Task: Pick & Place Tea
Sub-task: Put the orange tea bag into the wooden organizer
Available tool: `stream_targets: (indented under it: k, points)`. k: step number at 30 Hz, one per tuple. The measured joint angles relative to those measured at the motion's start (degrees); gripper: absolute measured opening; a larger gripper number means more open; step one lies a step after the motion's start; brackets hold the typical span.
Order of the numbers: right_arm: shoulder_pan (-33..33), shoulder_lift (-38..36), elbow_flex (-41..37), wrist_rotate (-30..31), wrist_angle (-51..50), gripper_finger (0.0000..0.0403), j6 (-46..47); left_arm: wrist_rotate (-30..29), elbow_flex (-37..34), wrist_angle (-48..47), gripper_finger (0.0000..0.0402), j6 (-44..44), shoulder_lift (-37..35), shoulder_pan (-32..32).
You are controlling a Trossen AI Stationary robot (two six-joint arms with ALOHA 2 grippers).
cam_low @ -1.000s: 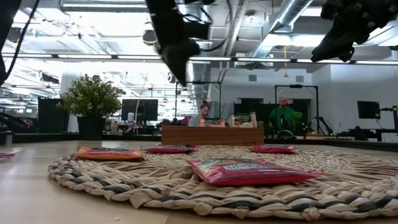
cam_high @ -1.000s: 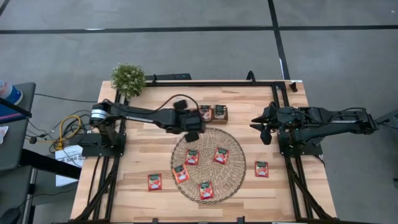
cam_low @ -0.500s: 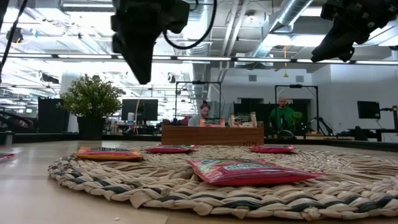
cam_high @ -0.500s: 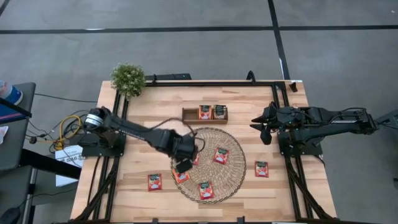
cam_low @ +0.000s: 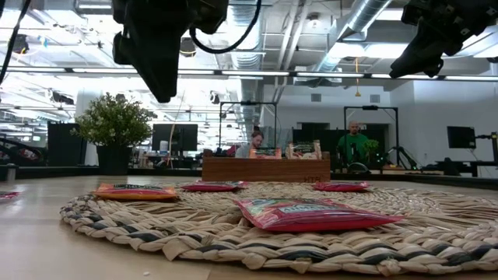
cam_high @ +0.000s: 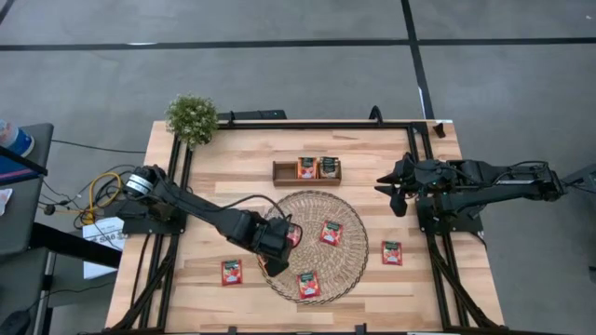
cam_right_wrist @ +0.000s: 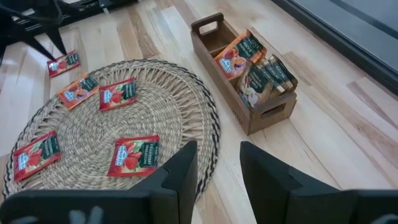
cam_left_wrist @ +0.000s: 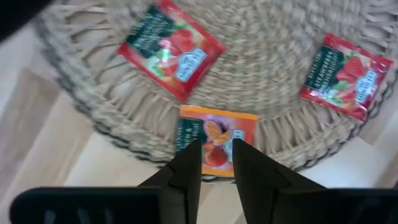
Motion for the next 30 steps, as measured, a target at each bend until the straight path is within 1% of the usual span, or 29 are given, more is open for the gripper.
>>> stream_targets:
  k: [2,5,8,11,18,26,30]
  points:
    - [0.0,0.02,0.0,0.0,-0.11,0.0113,0.0,1.3,0.0,1.0,0.0097,1.1,0.84,-0.02]
    - [0.0,0.02,0.0,-0.02,-0.22,0.0113,0.0,1.9,-0.02,0.86,0.0132,2.5,2.12,-0.04]
    - [0.0,0.0,0.0,-0.02,-0.38,0.0113,0.0,2.05,-0.07,0.71,0.0167,1.66,3.63,0.3]
    - [0.0,0.0,0.0,-0.04,-0.89,0.0113,0.0,1.53,-0.07,0.63,0.0184,1.59,4.28,0.71]
    - [0.0,0.0,0.0,-0.04,-1.26,0.0113,-0.02,-0.56,-0.93,-0.36,0.0188,4.64,6.02,0.58]
    - [0.0,0.04,0.0,-0.02,-1.91,0.0113,-0.03,-1.34,-6.49,-0.22,0.0188,5.77,6.42,0.61]
    - [0.0,0.06,0.0,-0.02,-1.93,0.0113,-0.02,-1.03,-7.31,3.17,0.0188,6.7,6.42,0.61]
